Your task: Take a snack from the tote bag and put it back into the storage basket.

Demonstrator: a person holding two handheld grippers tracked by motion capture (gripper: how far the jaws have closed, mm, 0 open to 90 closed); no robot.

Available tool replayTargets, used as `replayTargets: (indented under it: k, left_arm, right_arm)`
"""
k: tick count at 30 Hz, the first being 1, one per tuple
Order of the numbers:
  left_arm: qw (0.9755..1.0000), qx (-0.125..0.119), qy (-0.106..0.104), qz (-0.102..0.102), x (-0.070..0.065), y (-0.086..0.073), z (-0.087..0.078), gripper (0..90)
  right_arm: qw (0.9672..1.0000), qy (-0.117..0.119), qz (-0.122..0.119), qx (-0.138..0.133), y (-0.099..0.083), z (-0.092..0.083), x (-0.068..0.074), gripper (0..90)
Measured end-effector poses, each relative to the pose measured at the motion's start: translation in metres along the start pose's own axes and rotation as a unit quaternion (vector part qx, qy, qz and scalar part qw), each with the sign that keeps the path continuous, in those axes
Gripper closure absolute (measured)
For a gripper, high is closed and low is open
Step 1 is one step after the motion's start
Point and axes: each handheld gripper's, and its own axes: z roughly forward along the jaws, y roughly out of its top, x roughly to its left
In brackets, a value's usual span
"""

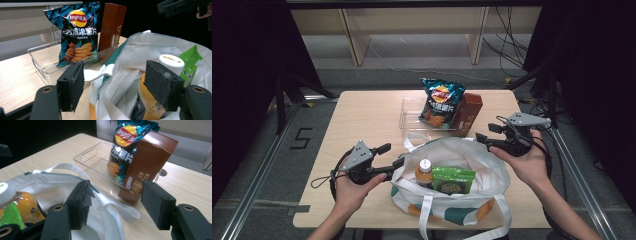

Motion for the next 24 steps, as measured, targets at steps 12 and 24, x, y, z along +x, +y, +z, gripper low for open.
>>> replayTargets:
  k: [12, 24]
  left_arm:
    - [1.0, -0.004, 0.002, -0.002, 0.002, -0.001, -0.002, 31.8]
    - [1.0, 0.0, 0.002, 0.004, -0.001, 0.001, -0.003, 31.6]
  right_arm:
    - [0.9995, 0.025, -0.006, 0.016, -0.003, -0.003, 0.006, 41.9]
    - [0.9968, 0.073, -0.009, 0.032, -0.02, -0.007, 0.019, 41.1]
